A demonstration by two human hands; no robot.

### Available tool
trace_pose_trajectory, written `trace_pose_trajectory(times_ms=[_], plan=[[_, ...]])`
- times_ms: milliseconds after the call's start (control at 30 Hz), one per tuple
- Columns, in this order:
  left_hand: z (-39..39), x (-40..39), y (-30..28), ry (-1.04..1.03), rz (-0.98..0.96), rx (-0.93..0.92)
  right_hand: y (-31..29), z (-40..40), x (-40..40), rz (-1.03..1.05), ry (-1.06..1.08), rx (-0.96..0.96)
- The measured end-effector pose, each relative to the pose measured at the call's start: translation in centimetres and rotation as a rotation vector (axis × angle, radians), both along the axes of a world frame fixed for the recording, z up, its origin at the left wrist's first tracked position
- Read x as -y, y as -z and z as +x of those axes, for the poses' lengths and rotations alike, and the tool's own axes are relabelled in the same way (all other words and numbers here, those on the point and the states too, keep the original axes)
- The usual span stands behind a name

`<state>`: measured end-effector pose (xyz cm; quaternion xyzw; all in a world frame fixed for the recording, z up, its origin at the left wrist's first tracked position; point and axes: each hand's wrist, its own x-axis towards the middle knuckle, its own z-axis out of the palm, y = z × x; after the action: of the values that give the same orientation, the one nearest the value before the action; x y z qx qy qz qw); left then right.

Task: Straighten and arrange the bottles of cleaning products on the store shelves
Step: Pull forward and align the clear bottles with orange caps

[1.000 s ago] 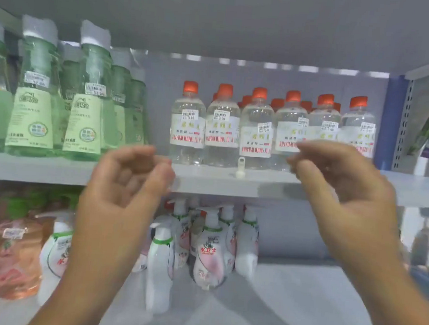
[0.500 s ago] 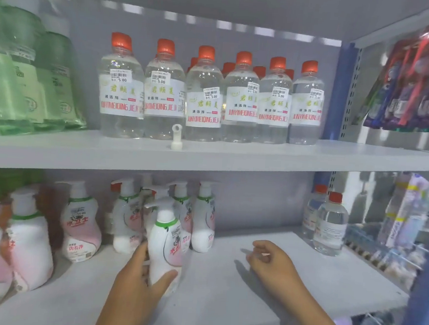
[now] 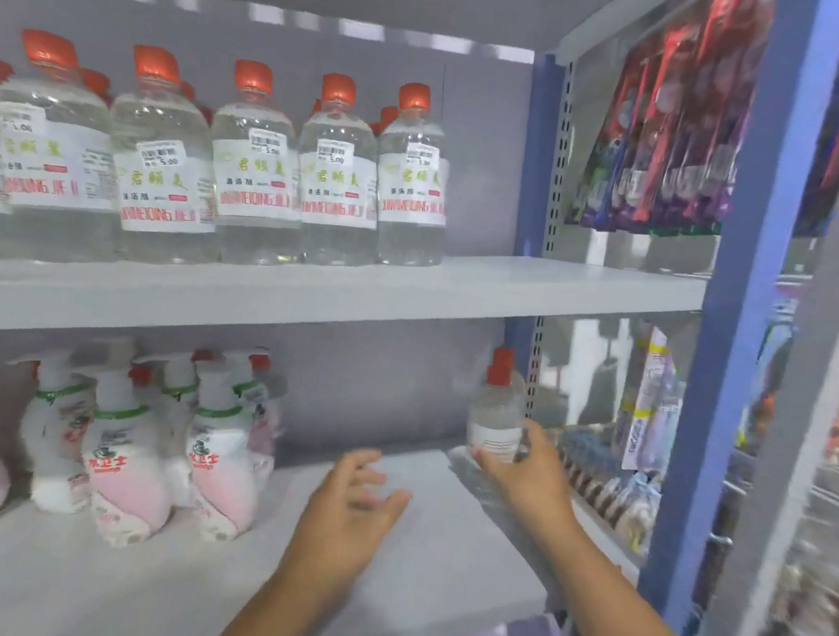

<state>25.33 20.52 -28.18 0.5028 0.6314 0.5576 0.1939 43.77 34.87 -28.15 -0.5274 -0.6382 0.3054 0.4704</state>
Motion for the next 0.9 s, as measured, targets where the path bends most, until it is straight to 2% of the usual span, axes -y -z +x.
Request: trace_pose_trajectory(times_ms=[100,167,200,233,300,400,500,667,767,900], plan=[[2.8,-4.9,-0.7,0.148,-0.115,0.1,-0.5,-0.7,1.0,-0.052,-0.292,-0.035],[3.2,-7.3,-0.7,0.097,-0.12,0.123,-1.1,-0.7,1.0,-0.067,-0.459,0.095],[3.1,-8.2,-0.7,0.04,-0.114,0.131,-1.4,-0.3,0.6,-0.101,-0.486,0.097],[2.9,-8.9,-0.6,-0.017,-0.106,0.129,-1.4,-0.1,-0.6,-0.112,-0.439,0.07],[2.6,-9.1,-0.2,-0.114,-0.09,0.103,-2.1,0.3,-2.5,-0.056,-0.21,-0.014],[2.4,-8.1,0.4,-0.155,-0.049,0.13,-2.9,0.6,-4.8,-0.004,0.054,-0.043],[1.6,-7.4,0.8,-0.158,-0.032,0.165,-2.0,0.3,-6.4,0.006,-0.025,-0.138],[0.4,-5.6,0.2,-0.174,-0.049,0.183,-0.5,-0.8,-6.8,-0.036,-0.125,-0.047],[0.4,-2.9,-0.6,-0.157,-0.065,0.154,-1.2,-0.4,-3.9,-0.113,-0.299,-0.043],[1.7,3.0,-2.2,-0.149,-0.019,0.103,-2.6,1.7,2.9,-0.101,-0.467,-0.091]])
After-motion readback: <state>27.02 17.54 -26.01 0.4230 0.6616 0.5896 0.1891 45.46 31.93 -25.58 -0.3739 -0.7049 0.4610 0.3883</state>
